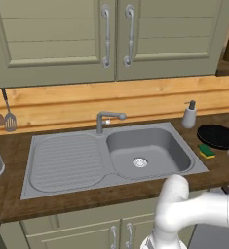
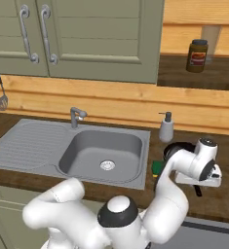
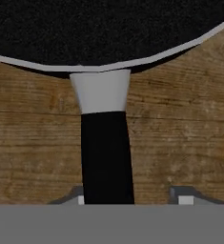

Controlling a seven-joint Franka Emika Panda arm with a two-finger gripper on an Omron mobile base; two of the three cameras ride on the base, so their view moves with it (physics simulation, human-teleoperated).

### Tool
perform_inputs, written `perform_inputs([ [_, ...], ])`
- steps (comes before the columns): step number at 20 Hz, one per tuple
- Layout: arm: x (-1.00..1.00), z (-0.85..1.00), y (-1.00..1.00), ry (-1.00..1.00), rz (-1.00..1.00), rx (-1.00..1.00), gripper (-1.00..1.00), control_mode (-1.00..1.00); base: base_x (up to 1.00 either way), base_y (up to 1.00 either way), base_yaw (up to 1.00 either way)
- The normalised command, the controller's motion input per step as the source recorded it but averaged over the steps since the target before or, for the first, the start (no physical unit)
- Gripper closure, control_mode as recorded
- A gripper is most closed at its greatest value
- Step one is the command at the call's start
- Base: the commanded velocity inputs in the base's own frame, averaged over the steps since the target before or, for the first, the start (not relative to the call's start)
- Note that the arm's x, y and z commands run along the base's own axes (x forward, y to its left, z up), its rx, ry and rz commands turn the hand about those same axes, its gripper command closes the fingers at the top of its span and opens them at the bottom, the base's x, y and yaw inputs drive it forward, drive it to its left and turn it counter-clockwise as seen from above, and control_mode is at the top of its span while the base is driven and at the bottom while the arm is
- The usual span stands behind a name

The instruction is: Pick the pan and sponge and place them into the sink. Then turn on the water.

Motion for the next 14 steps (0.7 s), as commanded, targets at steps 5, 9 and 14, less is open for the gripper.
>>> perform_inputs([
  [5, -0.03, -0.21, 0.69, -0.31, -0.02, -0.04, 1.0, -1.0, 0.0, 0.0, 0.0],
  [9, -0.19, 0.47, 0.45, -0.34, -0.02, 0.0, 1.0, -1.0, 0.0, 0.0, 0.0],
  [14, -0.26, 1.0, 0.44, -0.09, -0.01, -0.02, 1.0, -1.0, 0.0, 0.0, 0.0],
])
